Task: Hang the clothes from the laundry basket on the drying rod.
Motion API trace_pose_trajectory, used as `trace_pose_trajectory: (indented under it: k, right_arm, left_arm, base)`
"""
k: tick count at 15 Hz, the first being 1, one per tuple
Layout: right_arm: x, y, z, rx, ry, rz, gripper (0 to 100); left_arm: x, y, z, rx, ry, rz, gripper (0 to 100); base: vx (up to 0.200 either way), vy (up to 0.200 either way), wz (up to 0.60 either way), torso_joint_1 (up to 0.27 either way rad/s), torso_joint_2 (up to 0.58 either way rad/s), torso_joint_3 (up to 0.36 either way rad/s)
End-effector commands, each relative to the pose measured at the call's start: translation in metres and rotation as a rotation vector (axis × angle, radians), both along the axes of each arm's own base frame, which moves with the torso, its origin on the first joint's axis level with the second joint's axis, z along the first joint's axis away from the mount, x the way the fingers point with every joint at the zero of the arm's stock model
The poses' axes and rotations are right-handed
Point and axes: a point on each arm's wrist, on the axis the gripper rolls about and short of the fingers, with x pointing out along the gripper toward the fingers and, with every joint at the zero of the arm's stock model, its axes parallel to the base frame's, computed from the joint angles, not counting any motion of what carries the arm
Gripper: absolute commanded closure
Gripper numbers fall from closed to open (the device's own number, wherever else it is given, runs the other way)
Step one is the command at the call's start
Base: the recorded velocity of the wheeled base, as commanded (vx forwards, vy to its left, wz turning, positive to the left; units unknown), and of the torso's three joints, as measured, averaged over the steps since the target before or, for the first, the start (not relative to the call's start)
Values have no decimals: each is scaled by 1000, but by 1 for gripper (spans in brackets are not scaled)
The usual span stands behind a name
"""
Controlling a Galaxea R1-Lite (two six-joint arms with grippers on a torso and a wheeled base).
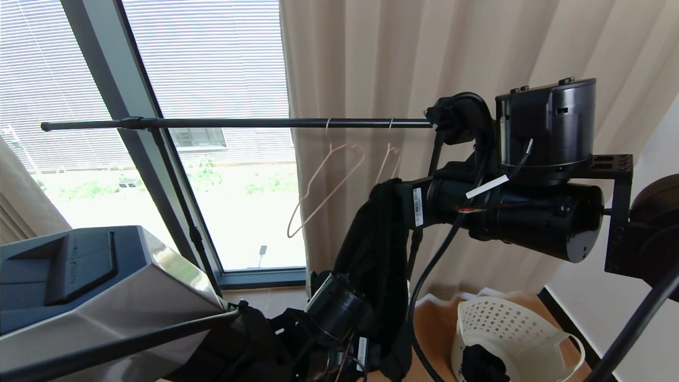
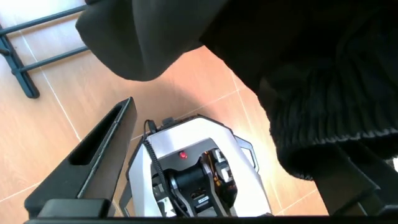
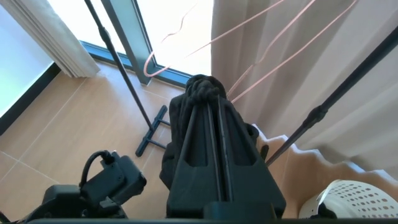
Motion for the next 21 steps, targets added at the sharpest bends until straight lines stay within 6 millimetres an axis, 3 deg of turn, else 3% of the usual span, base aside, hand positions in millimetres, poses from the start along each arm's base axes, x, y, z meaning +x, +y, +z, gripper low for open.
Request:
trace_pose_trajectory:
  k: [1, 7, 11, 17, 21]
  right_arm:
    - [4, -4, 0, 1, -4, -19, 100]
    - [14, -18, 0, -10, -7, -71, 100]
    - [9, -36, -13, -189, -15, -80, 100]
    - [10, -39, -27, -364, 2, -191, 100]
    - [5, -39, -35, -447, 54, -214, 100]
  left_arm:
    - [-2, 2, 9, -8, -26, 8, 100]
    - [-2, 25, 65, -56, -187, 55, 100]
    - [12, 55, 99, -44, -310, 117, 100]
    - [30, 68, 129, 0, -336, 160, 100]
    - [35, 68, 137, 37, -389, 168, 100]
  base:
    - [0, 0, 0, 0, 0, 0]
    - [0, 0, 0, 0, 0, 0]
    - [0, 0, 0, 0, 0, 0]
    - [0, 0, 0, 0, 0, 0]
    - [0, 0, 0, 0, 0, 0]
